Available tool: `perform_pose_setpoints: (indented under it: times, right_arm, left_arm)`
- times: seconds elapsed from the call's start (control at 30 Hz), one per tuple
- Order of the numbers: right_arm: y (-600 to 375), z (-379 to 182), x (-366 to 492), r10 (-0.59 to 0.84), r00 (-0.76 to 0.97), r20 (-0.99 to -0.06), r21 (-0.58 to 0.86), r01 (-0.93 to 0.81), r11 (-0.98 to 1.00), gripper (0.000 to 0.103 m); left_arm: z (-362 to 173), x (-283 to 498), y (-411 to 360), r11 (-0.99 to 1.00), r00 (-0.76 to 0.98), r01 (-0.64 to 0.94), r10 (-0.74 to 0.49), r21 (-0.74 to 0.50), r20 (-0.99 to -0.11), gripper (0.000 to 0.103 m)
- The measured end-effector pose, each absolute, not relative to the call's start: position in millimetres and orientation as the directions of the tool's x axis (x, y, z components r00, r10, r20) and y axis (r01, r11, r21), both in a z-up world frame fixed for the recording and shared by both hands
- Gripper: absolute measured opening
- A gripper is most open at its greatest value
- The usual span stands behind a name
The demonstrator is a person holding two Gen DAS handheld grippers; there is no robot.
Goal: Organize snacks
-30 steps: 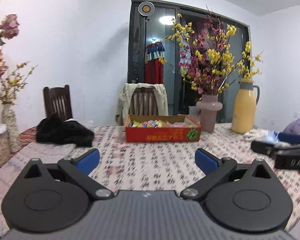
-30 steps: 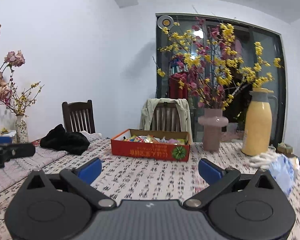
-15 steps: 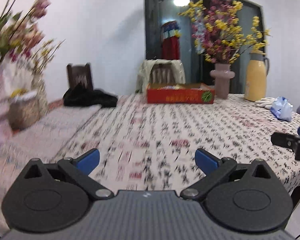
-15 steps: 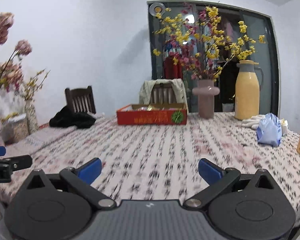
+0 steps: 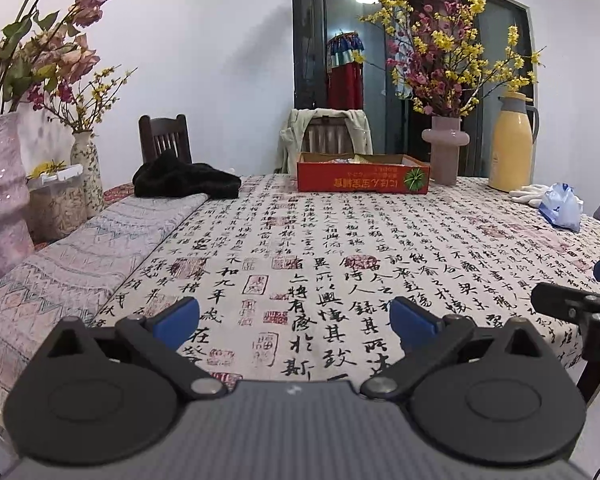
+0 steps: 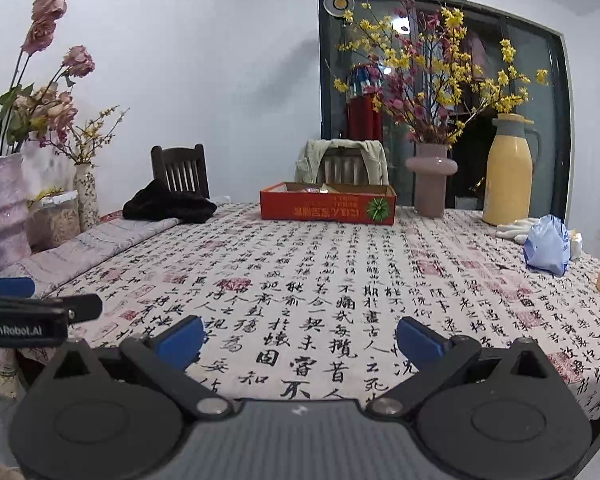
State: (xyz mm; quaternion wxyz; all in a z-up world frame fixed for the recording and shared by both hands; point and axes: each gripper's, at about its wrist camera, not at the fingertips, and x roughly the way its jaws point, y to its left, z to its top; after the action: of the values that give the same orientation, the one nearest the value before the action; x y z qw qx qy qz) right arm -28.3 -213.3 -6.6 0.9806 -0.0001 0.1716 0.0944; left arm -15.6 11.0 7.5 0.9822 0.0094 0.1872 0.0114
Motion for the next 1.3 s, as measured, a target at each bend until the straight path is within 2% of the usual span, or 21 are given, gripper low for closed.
perform_pose_setpoints:
  times: [0.97, 1.3]
  right_arm:
    - [-217.5, -2.3, -25.8, 0.187, 0.929, -0.321, 0.066, -0.175, 0.982, 0.103]
    - [-217.9, -3.2, -23.1, 0.186, 0.921, -0.342, 0.071, -0.172, 0.982, 0.103]
  left_arm:
    - [8.3, -16.2, 9.8, 1.000, 0.932, -0.010, 0.017, 0.022, -0.361, 0.103]
    - [8.3, -15.9, 10.2, 1.000, 0.932, -0.010, 0.017, 0.022, -0.362, 0.103]
